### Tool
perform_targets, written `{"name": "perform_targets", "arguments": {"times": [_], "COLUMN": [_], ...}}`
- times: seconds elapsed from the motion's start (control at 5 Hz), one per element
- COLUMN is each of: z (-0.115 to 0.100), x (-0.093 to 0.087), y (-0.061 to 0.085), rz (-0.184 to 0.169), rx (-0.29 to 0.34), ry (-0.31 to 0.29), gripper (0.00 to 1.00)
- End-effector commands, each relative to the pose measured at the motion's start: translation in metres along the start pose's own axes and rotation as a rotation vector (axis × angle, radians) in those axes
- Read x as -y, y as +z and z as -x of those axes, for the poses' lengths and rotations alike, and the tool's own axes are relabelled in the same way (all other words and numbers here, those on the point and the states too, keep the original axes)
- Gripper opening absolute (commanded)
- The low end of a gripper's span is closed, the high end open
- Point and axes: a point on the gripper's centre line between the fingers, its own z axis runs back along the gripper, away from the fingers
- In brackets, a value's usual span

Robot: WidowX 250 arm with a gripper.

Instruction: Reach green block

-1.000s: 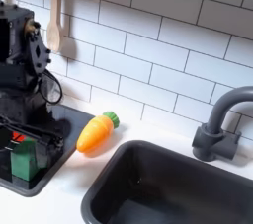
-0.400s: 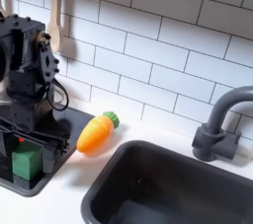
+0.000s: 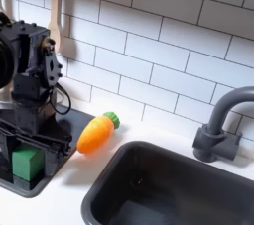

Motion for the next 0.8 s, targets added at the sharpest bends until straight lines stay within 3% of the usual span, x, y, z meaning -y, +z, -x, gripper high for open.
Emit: {"name": "perform_targets", "arguments": {"times": [0.0, 0.2, 0.6], "z": [0.0005, 0.0029, 0.002], "x": [-0.0057, -0.0078, -0.0083], "y": [-0.0104, -0.016, -0.0152], "rz": [0.002, 0.006, 0.005], "rx": [-0.03, -0.056, -0.05], "ry": [-0.022, -0.032, -0.025], "gripper": [1.0, 1.0, 1.0]}}
